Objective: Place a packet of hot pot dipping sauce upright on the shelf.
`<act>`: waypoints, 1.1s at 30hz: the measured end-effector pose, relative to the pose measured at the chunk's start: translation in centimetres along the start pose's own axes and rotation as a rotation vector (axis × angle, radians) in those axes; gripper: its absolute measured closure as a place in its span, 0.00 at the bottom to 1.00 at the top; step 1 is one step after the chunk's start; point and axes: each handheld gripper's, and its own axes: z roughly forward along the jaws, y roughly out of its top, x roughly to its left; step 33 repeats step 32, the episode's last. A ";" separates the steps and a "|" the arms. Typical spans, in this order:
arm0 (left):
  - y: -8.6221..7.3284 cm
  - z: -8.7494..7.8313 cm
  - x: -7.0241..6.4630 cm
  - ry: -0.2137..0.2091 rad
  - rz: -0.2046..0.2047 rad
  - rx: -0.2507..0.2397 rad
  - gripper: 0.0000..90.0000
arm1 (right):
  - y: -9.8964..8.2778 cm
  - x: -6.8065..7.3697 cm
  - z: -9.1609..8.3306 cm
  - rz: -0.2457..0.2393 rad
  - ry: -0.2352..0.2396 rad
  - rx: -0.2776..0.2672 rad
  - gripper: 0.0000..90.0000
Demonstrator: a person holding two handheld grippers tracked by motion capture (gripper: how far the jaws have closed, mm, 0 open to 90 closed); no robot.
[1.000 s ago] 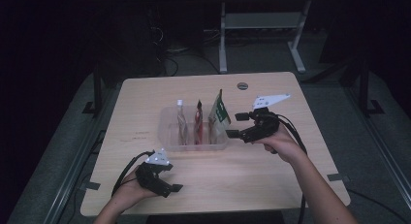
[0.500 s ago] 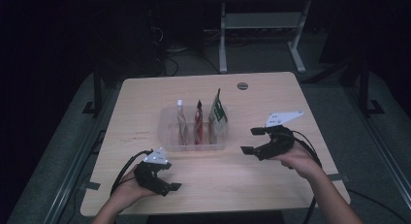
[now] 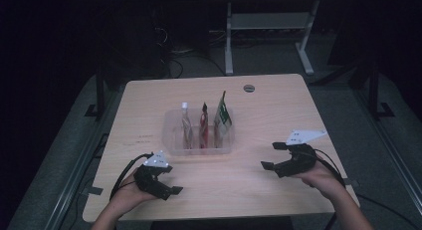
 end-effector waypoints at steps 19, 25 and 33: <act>-1.4 -0.9 1.6 0.038 0.006 0.039 0.16 | -4.4 -0.8 -0.4 -0.028 -0.101 0.093 0.15; -1.4 -0.8 1.5 0.032 0.015 0.049 0.16 | -4.5 -0.8 -0.3 -0.036 -0.113 0.099 0.15; -1.3 -0.8 1.5 0.033 0.016 0.045 0.16 | -4.4 -0.9 -0.4 -0.033 -0.116 0.083 0.15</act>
